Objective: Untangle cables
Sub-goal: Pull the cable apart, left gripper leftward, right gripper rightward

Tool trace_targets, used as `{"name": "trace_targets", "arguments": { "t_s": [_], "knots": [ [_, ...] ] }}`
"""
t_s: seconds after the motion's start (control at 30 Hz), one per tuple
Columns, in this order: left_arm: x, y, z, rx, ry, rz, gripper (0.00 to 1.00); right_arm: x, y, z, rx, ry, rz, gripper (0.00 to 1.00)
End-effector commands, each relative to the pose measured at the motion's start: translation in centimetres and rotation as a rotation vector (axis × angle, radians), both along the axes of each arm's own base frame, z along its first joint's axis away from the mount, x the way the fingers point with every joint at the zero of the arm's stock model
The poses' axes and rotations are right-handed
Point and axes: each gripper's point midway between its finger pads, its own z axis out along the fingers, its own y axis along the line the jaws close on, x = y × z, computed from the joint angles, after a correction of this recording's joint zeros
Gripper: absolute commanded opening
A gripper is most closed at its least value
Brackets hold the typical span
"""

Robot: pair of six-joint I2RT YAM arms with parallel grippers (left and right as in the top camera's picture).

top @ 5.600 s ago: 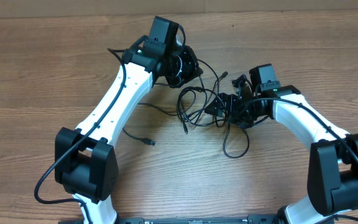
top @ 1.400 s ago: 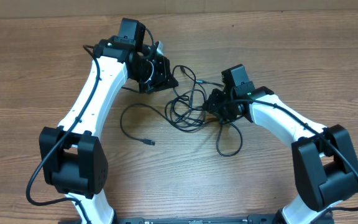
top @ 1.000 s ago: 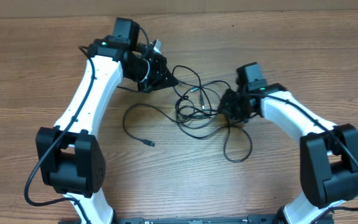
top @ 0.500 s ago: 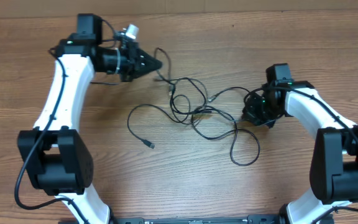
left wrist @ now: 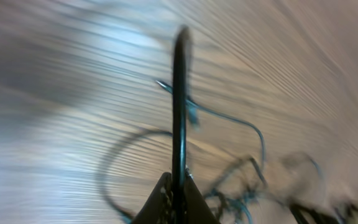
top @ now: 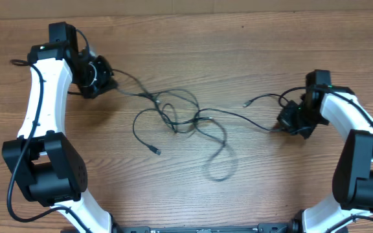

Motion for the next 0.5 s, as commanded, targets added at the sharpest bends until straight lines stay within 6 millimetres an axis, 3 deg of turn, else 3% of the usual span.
{"name": "trace_targets", "arguments": {
  "t_s": [0.0,0.23,0.47],
  "knots": [
    [-0.2,5.8,0.0,0.237,0.027,0.161,0.04,-0.1,-3.3,0.1,-0.101,0.014,-0.042,0.04],
    [-1.0,9.7,-0.1,0.300,0.050,0.261,0.04,-2.1,-8.5,0.0,-0.217,0.079,-0.149,0.04],
    [-2.0,13.0,-0.1,0.296,0.064,0.347,0.04,-4.1,-13.4,0.0,-0.213,0.098,-0.338,0.04]
  ]
}}
